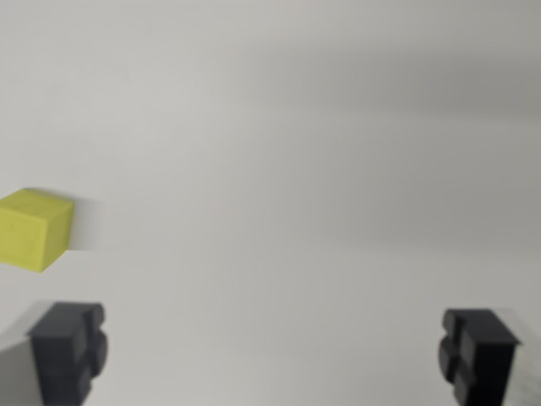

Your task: Pick yellow cube

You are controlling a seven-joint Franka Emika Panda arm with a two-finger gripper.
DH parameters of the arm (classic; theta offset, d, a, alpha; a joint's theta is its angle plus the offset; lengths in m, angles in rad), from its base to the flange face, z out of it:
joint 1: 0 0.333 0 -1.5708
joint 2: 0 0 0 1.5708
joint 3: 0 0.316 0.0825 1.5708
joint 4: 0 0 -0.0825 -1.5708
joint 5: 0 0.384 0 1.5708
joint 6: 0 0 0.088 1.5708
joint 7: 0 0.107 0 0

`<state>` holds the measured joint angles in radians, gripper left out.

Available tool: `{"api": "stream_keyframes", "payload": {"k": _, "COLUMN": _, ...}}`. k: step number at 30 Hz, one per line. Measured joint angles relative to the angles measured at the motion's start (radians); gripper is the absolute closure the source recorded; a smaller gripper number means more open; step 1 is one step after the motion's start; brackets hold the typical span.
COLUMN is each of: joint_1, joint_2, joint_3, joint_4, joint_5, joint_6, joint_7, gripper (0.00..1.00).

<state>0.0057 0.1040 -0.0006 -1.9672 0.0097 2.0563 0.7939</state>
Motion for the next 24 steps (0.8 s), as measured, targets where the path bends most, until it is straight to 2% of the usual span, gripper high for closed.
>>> {"api": "stream_keyframes", "payload": {"k": 8, "joint_1": 0.005, "joint_2": -0.004, "joint_3": 0.0, "joint_4": -0.014, "joint_5": 0.0, "joint_6": 0.01, "joint_7": 0.015, "gripper": 0.0}}
{"api": "stream_keyframes", "payload": {"k": 24, "joint_1": 0.071, "joint_2": -0.002, "joint_3": 0.001, "joint_4": -0.118, "joint_5": 0.0, "joint_6": 0.119, "joint_7": 0.124, "gripper": 0.0}}
